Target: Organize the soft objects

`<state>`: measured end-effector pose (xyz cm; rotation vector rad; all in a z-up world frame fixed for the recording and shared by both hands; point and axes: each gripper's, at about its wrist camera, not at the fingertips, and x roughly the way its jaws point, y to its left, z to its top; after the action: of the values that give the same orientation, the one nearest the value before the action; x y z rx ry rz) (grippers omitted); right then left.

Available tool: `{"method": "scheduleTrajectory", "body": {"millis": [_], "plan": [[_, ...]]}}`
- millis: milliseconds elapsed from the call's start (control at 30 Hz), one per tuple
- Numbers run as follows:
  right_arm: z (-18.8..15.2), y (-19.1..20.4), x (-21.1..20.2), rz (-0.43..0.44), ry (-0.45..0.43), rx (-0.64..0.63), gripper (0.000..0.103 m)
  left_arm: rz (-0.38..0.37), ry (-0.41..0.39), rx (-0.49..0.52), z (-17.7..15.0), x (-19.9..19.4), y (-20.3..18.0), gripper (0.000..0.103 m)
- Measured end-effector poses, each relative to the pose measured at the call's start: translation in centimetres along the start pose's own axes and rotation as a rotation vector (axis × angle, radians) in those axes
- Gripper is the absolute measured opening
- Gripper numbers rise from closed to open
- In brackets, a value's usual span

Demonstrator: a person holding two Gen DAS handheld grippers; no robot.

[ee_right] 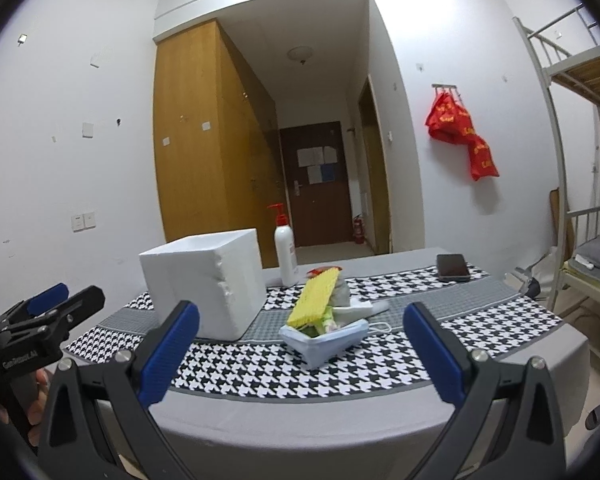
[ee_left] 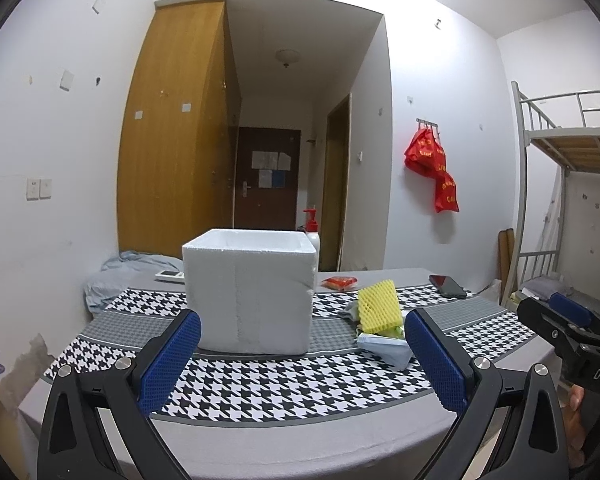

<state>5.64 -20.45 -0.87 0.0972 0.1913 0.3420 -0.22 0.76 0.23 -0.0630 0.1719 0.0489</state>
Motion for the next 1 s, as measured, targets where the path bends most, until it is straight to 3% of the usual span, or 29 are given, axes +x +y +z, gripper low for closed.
{"method": "scheduleTrajectory", "body": {"millis": [1000], "plan": [[0.05,0.61,0.03,-0.025,-0.016,-0.051,0.103,-0.007,-0.009,0.019,0.11,0.31,-0.05,0.102]]}}
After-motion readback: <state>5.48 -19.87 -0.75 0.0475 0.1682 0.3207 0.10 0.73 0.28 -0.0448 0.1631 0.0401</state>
